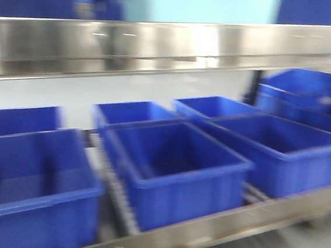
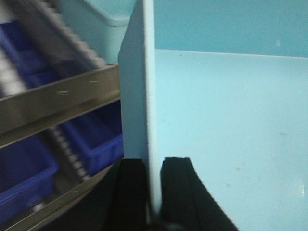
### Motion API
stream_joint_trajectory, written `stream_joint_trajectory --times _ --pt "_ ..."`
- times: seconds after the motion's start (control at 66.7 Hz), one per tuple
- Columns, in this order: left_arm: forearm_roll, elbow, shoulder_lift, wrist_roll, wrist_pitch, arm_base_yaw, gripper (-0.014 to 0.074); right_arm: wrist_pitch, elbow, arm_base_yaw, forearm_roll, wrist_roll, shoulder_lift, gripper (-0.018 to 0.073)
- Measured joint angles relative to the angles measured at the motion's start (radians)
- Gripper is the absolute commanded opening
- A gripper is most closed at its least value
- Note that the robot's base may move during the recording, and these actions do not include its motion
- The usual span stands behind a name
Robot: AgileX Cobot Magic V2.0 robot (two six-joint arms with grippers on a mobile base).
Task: Move two blue bins to right shelf middle
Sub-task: 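Drive the base to the other shelf holding the teal bin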
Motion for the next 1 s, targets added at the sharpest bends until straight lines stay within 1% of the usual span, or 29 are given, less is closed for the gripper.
stream_joint_trajectory --times 1.005 --pt "0.0 0.0 0.0 0.0 -0.002 0.0 -0.0111 0.0 0.0 0.0 0.0 0.0 0.0 -0.0166"
